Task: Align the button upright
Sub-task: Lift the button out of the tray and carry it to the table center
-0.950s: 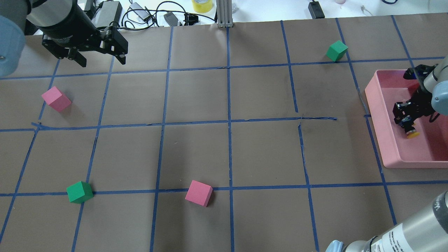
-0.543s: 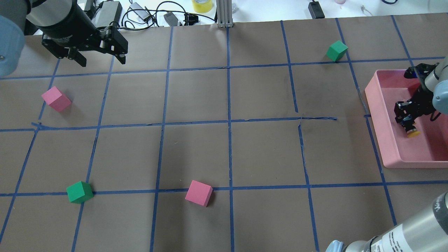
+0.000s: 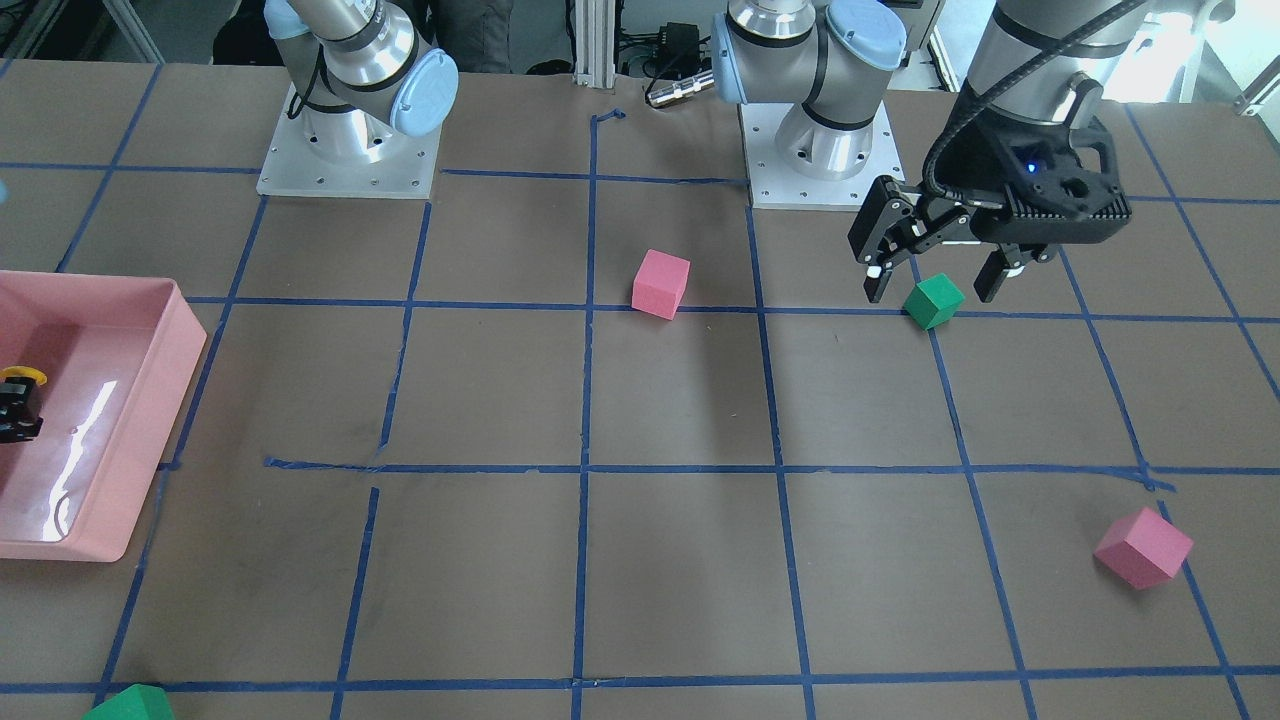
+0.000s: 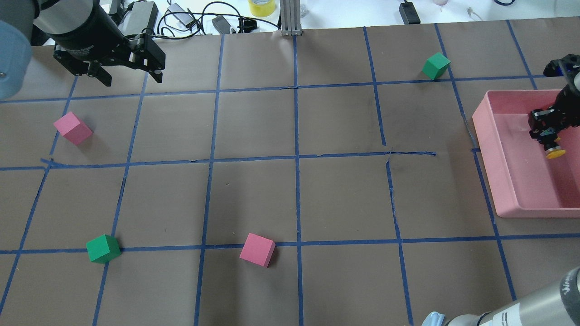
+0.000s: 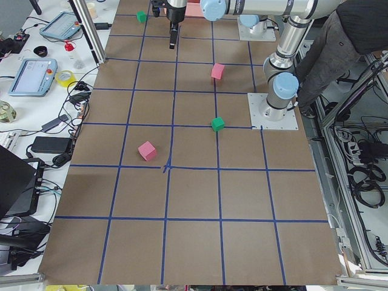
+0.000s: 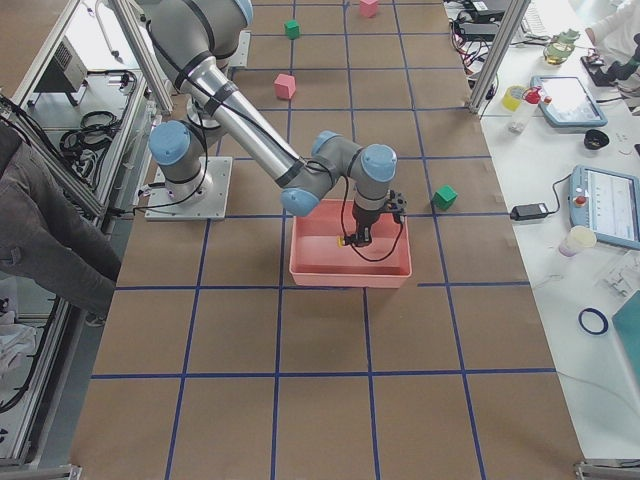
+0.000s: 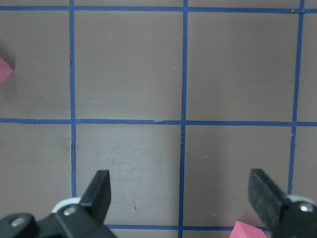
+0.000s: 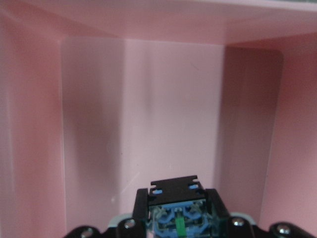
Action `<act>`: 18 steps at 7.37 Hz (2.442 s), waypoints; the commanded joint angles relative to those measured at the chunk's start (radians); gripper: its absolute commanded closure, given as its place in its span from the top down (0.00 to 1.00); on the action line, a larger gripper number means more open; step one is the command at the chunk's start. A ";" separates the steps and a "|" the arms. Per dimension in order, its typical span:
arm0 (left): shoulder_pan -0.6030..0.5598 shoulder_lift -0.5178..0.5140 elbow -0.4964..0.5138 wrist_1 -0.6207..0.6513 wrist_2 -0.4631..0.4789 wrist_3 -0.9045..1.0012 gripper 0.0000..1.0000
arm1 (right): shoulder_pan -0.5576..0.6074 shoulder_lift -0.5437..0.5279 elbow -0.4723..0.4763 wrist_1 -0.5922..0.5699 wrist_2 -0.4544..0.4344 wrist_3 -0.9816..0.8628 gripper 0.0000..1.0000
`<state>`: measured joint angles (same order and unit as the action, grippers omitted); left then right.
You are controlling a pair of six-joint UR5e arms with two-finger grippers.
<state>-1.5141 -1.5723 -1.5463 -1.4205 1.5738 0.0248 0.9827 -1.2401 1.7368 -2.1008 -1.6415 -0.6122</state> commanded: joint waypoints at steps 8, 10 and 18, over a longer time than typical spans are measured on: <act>0.000 0.000 0.000 0.000 0.000 0.001 1.00 | 0.558 -0.024 -0.180 0.154 0.084 0.614 0.00; 0.000 0.000 0.000 0.000 -0.001 0.001 1.00 | 0.689 0.043 -0.180 0.096 0.179 0.825 0.00; 0.002 0.002 -0.002 0.003 -0.002 0.000 1.00 | 0.938 0.251 -0.183 -0.151 0.183 1.000 0.00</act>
<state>-1.5125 -1.5714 -1.5464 -1.4186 1.5717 0.0245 1.9159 -1.0065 1.5531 -2.2434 -1.4595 0.3871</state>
